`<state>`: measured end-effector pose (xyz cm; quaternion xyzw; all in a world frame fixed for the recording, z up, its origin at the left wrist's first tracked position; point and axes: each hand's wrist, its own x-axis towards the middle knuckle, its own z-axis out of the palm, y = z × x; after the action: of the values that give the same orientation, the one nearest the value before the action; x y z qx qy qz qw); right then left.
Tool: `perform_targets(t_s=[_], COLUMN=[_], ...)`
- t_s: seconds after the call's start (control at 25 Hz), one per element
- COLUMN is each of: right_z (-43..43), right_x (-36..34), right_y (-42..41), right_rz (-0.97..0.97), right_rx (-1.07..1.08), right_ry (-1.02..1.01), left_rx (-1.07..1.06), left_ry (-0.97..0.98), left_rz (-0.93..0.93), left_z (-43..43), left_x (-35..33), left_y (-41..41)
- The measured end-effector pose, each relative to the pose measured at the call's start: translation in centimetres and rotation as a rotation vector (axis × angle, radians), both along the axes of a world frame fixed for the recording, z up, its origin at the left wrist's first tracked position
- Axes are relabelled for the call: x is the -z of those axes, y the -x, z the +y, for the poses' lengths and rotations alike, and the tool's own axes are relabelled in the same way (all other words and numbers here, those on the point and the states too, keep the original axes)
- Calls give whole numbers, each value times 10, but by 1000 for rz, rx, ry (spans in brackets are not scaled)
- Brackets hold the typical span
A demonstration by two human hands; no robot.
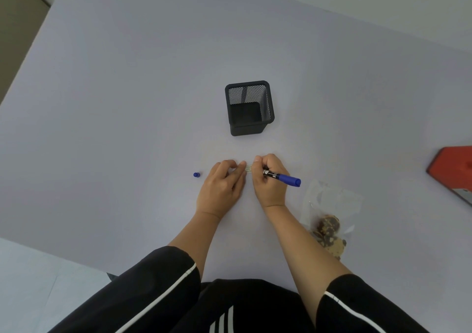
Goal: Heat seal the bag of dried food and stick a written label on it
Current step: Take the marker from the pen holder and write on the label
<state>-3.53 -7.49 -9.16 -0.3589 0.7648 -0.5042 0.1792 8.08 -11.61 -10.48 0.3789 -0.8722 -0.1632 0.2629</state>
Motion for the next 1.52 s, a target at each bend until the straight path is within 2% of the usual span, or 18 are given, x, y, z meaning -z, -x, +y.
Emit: perform_targets(t_s=[0.72,0.96,1.08,1.2,1.32,1.4,1.52], right_z=[1,-2,6,15,15,13,9], right_x=[2,-17,-36,-52,-67,-79,-99], right_y=[1,6,19,30,36,38,38], right_rz=[-31,-198,-225,-304,-328,-342,-348], right_rx=[21,197,243,155,49,9,-22], right_ry=[-23,-22,-18,-120,-241,-252,-231], left_rx=[-2,-7,-14,20,-14,-71,-128], left_ry=[-21,-21,-96,-180,-379,-480,-328], left_rz=[-9,-8,11,16,22,-2,60], left_z=[1,1,0,-1,-5,-6,-3], left_x=[1,0,-4,-12,-27,-40,-60], left_y=[-1,-1,-2,-4,-2,1,-1])
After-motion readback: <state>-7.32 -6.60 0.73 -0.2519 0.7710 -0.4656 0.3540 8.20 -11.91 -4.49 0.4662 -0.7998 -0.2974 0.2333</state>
